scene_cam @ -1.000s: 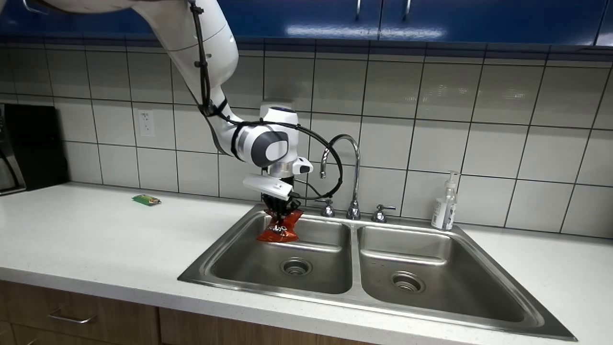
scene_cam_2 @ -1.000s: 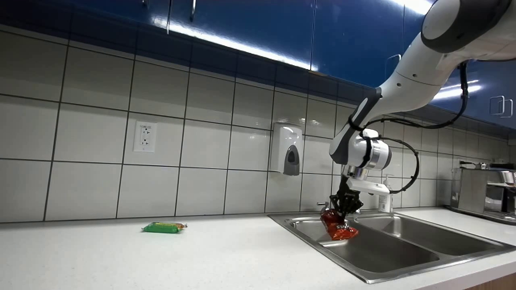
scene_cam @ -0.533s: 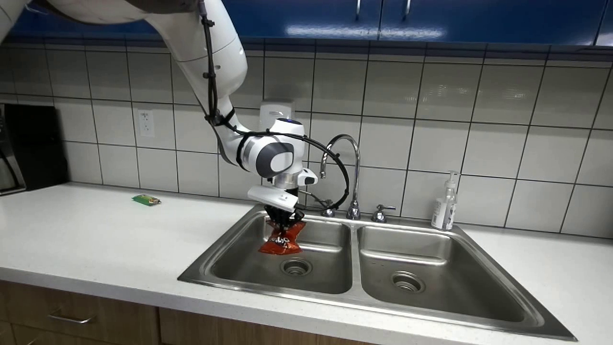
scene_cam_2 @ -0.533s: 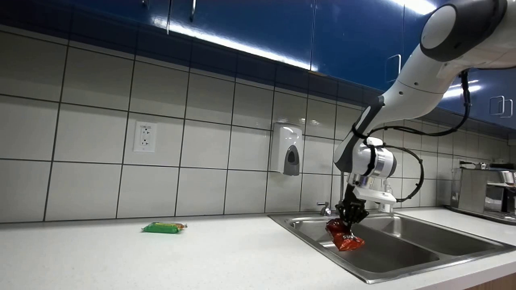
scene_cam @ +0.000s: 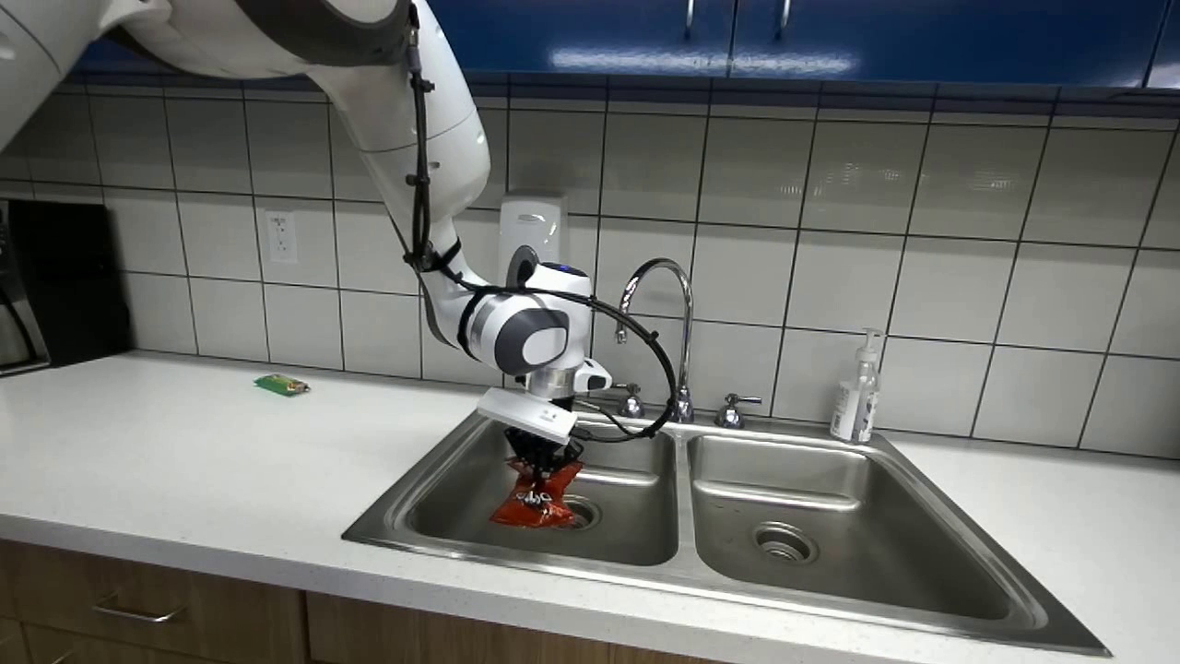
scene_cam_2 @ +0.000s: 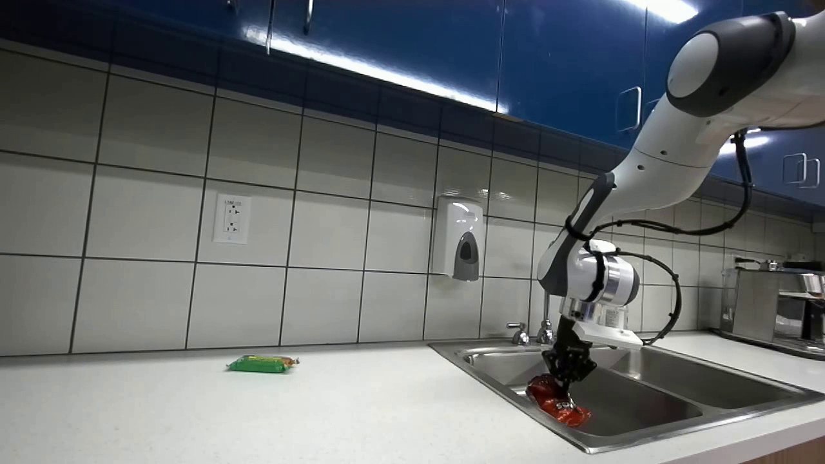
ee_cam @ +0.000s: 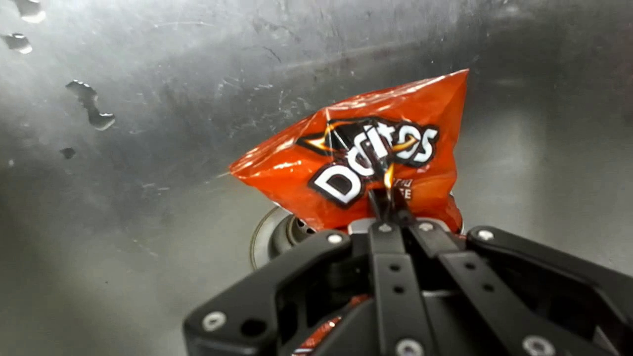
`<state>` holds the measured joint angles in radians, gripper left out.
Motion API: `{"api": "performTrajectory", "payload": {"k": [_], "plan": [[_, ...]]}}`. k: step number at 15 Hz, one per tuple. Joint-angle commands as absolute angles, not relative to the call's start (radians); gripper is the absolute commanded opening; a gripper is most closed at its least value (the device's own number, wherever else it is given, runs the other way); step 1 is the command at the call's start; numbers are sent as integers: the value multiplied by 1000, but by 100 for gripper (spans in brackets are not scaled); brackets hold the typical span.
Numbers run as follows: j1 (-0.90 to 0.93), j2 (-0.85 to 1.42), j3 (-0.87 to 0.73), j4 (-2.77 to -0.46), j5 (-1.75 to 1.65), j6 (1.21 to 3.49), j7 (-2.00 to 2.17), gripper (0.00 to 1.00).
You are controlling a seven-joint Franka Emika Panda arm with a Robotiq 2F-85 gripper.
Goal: Place the pack of doritos in the left sink
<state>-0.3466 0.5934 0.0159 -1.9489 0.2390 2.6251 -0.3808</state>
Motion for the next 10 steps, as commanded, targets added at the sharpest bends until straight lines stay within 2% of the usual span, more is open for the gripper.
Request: {"api": "performTrajectory", "payload": {"k": [1, 10], "plan": [[-388, 605, 58, -1959, 252, 2627, -437, 0], [-424, 640, 87, -1983, 256, 2626, -476, 0]]}}
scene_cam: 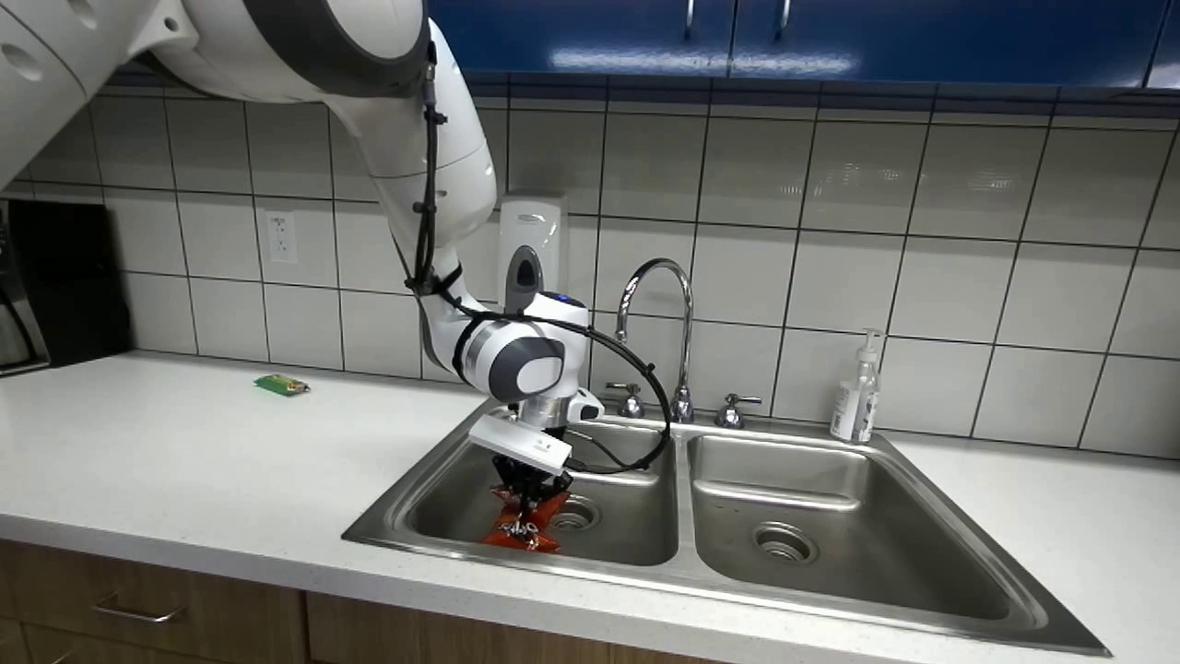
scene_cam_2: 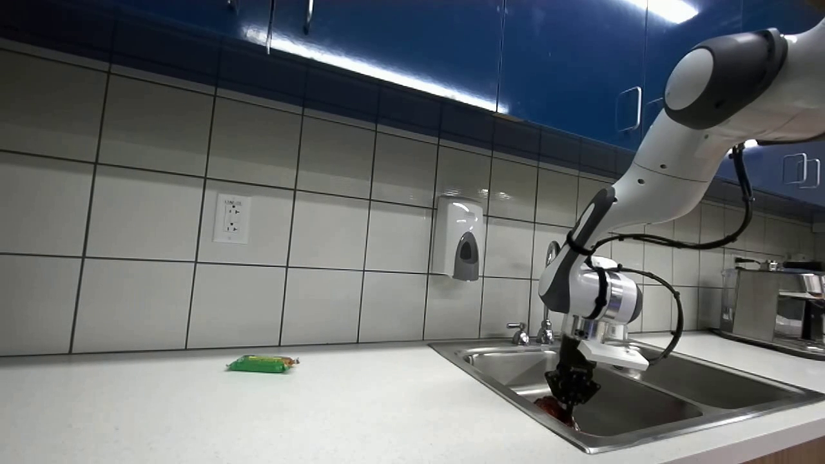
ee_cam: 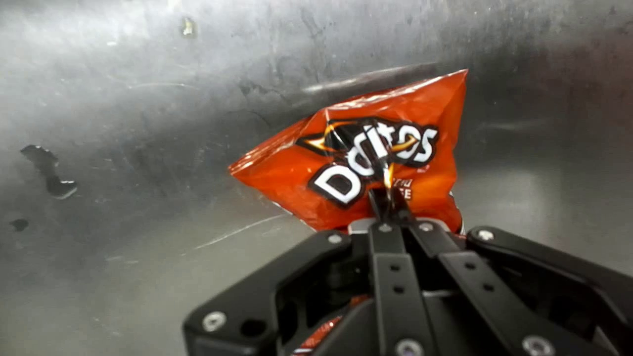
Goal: Place the pack of doritos in the left sink
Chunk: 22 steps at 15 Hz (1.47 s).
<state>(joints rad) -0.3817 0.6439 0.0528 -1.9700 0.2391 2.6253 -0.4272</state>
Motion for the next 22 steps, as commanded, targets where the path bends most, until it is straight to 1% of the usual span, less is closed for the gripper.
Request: {"api": "performTrajectory", "payload": {"k": [1, 9, 10, 11, 14, 18, 20, 21, 22], "plan": [[-429, 637, 90, -1988, 257, 2626, -480, 0], [-472, 635, 114, -2007, 269, 2624, -515, 0], [-472, 634, 112, -2009, 267, 2619, -512, 26], [-473, 633, 111, -2011, 264, 2621, -516, 27], [-471, 627, 108, -2021, 260, 2623, -516, 48], [-465, 605, 111, -2031, 258, 2624, -516, 81], [-460, 584, 114, -2037, 258, 2625, -515, 94], [-459, 570, 117, -2041, 259, 2625, -515, 99], [-458, 560, 119, -2044, 260, 2626, -516, 100]]}}
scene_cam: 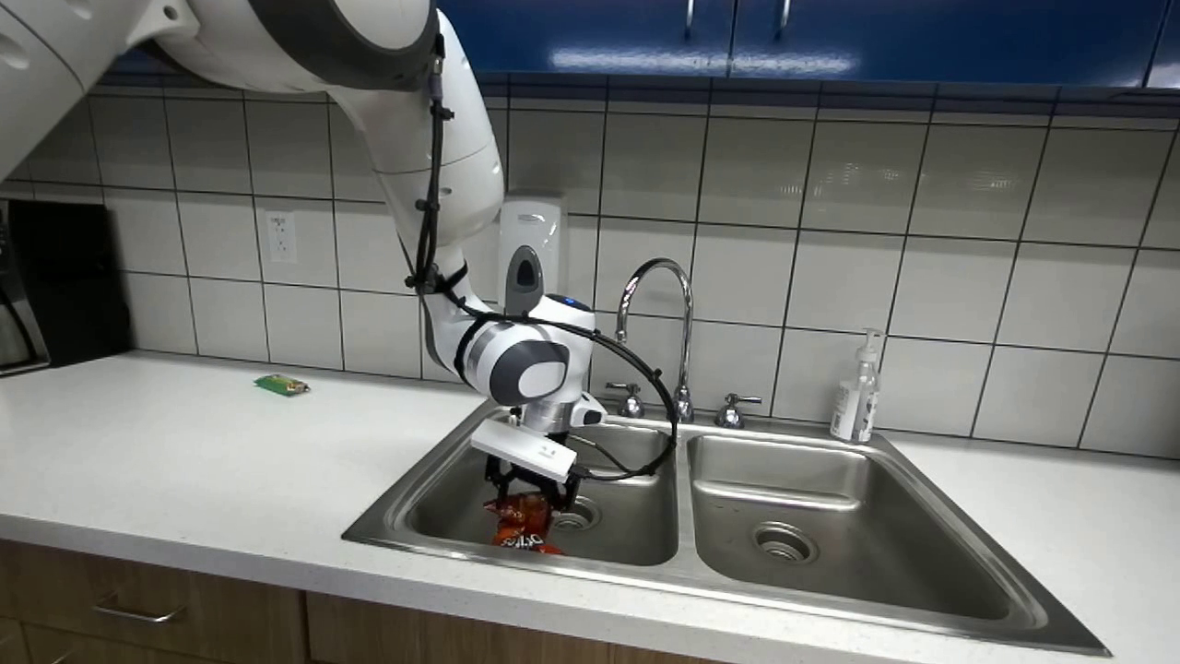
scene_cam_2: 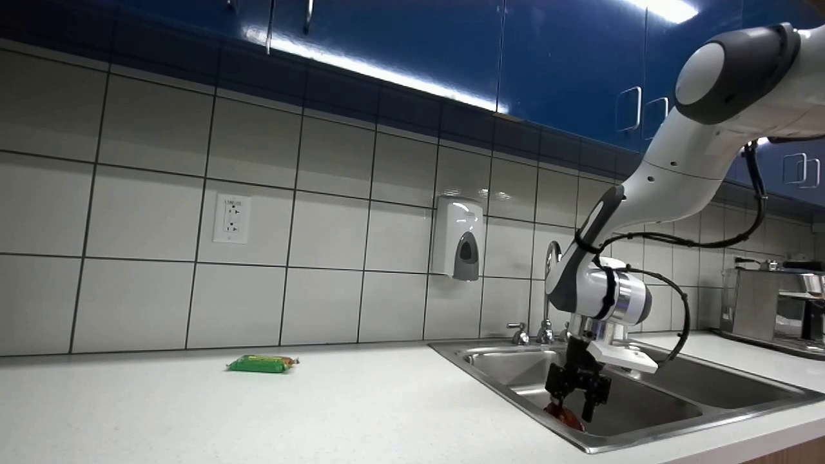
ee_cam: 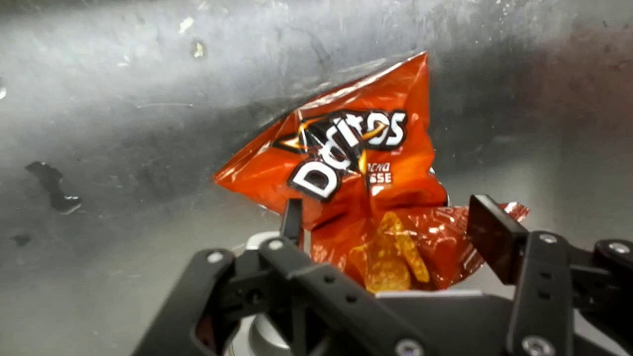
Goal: Place the pack of doritos in the left sink
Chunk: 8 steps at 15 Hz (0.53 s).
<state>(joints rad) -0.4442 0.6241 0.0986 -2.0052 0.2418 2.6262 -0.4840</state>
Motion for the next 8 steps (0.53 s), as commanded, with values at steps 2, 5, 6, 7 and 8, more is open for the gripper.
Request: {"api": "performTrajectory", "payload": {"k": [2, 5, 6, 7, 8], "plan": [[-456, 535, 122, -2050, 264, 2627, -518, 100], [-453, 495, 125, -2067, 271, 2629, -524, 100], [-450, 479, 124, -2075, 271, 2628, -524, 100], [-453, 459, 129, -2087, 279, 2625, -530, 100], [-452, 440, 129, -2098, 283, 2622, -532, 100]]}}
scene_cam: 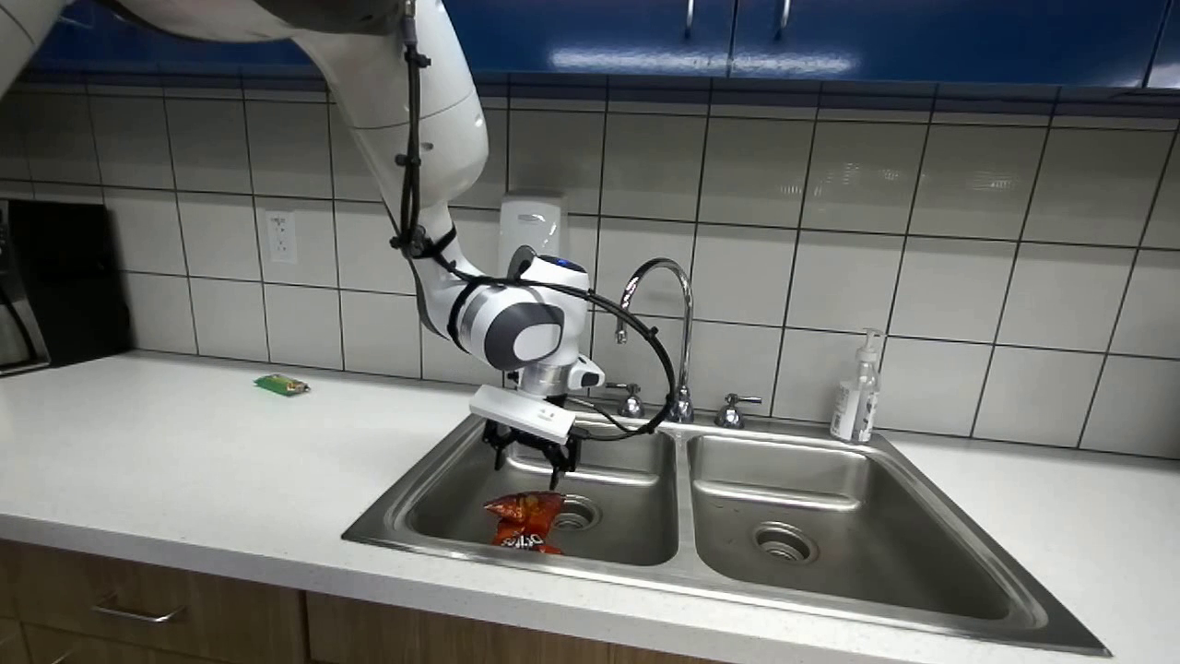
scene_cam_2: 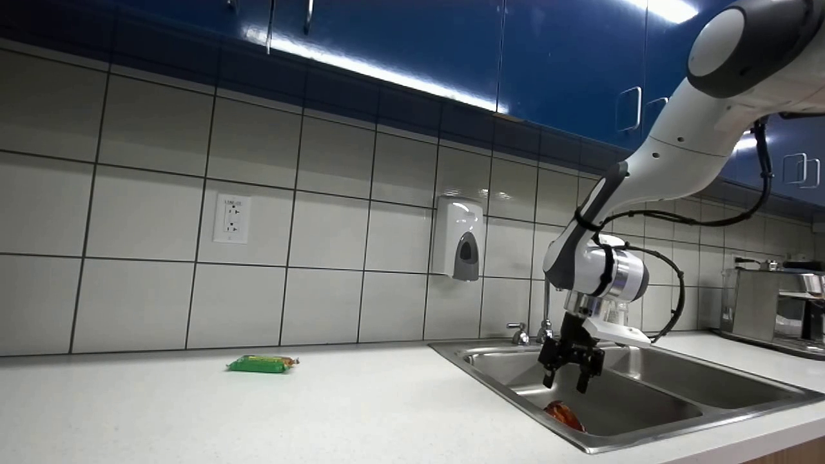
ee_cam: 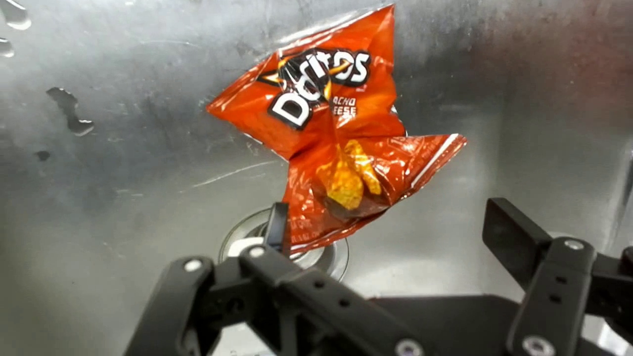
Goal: Place the pack of doritos in the left sink
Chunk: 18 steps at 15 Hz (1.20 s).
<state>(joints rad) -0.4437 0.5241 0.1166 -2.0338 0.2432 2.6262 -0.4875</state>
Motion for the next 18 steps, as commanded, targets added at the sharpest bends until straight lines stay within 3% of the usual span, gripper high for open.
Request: {"api": "performTrajectory", "payload": {"k": [1, 18], "plan": [[-451, 415, 131, -2112, 290, 2618, -536, 100], [-232, -98, -44, -2420, 385, 2397, -658, 100]]}}
